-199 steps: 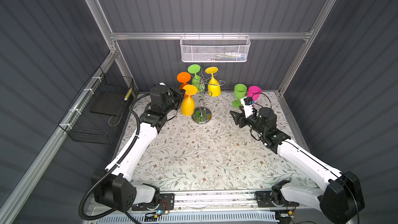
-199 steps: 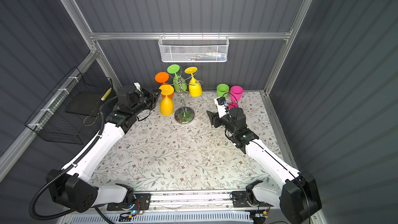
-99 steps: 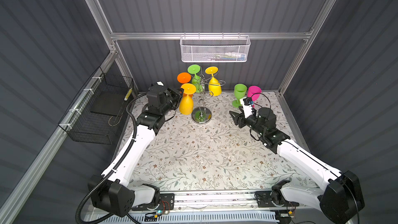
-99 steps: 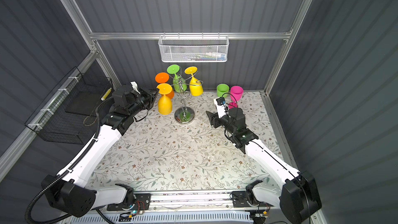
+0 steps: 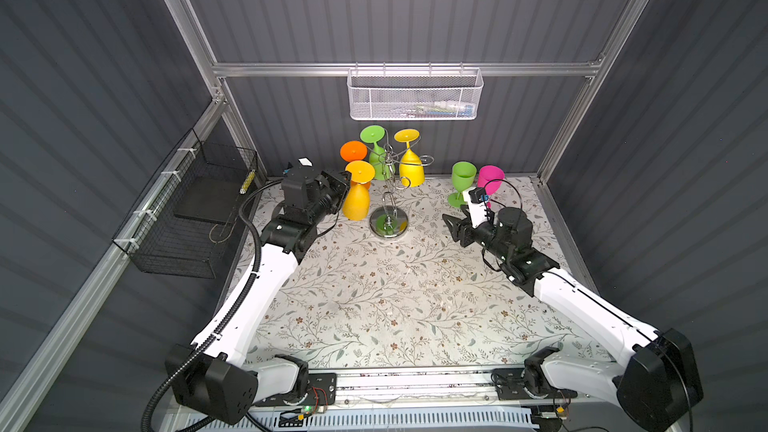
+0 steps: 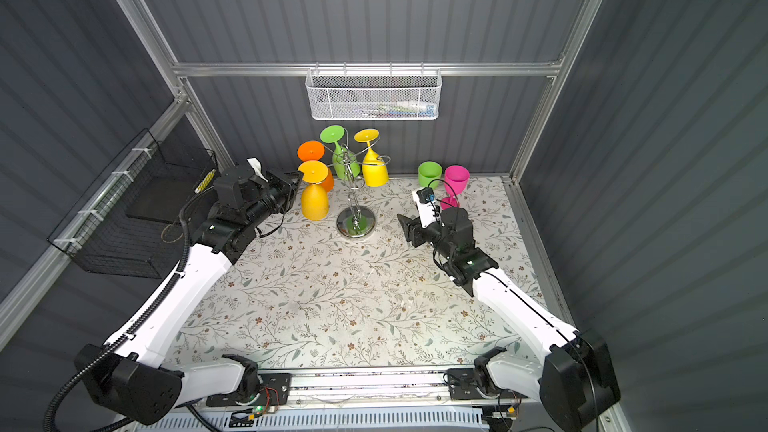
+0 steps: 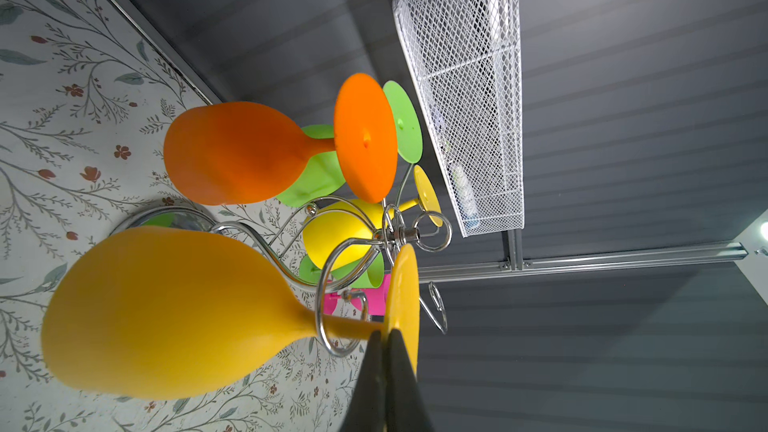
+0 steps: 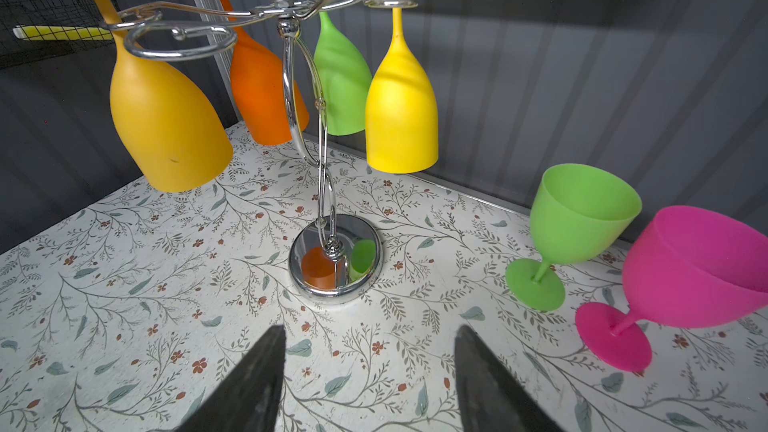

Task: Take the wine glass off the wine glass rack
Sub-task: 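Lift the yellow glass off its hook with the left gripper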

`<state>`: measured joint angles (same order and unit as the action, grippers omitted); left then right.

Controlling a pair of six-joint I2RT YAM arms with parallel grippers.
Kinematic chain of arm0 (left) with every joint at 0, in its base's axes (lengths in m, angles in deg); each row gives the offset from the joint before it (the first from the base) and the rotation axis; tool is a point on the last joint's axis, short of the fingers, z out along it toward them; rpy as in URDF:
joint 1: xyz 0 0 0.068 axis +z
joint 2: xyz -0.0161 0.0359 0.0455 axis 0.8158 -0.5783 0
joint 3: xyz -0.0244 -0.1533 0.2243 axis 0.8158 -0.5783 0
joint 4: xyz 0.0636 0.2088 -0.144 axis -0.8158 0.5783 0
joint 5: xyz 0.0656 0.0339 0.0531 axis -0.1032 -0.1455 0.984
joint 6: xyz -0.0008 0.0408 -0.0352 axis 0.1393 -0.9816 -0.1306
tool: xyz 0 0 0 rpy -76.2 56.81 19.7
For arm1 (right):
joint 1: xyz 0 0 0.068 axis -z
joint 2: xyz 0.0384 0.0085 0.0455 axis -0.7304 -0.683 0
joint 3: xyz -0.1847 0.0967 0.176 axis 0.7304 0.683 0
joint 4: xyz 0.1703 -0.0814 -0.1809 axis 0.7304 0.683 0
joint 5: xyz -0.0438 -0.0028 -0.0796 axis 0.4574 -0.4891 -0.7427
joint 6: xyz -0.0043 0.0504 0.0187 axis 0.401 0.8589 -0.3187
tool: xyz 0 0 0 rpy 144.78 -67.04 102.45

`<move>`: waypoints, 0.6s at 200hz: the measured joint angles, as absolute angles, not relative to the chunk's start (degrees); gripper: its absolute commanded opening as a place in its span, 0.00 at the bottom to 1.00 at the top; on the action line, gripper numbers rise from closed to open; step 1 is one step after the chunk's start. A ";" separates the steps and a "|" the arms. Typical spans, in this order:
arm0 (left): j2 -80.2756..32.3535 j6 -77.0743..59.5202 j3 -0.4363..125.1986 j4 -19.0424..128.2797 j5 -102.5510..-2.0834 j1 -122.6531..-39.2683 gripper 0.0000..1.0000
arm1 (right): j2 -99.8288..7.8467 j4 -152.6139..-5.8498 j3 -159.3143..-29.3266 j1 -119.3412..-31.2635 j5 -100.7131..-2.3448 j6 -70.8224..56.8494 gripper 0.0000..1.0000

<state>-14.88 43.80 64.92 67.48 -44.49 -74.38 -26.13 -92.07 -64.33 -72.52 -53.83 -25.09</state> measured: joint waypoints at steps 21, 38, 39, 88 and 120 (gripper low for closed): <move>-15.31 43.37 65.86 67.85 -44.20 -74.38 0.00 | -26.13 -92.07 -64.33 -72.52 -53.83 -25.16 0.65; -16.23 42.93 67.11 68.01 -44.18 -74.38 0.00 | -26.13 -92.07 -64.33 -72.52 -53.83 -25.16 0.65; -16.25 42.91 67.15 68.01 -44.18 -74.38 0.00 | -26.13 -92.07 -64.33 -72.52 -53.83 -25.16 0.65; -19.44 42.01 70.41 68.42 -44.84 -74.38 0.00 | -26.13 -92.07 -64.33 -72.52 -53.83 -25.16 0.65; -21.67 41.86 72.01 67.72 -46.80 -74.38 0.00 | -26.13 -92.07 -64.33 -72.52 -53.83 -25.16 0.65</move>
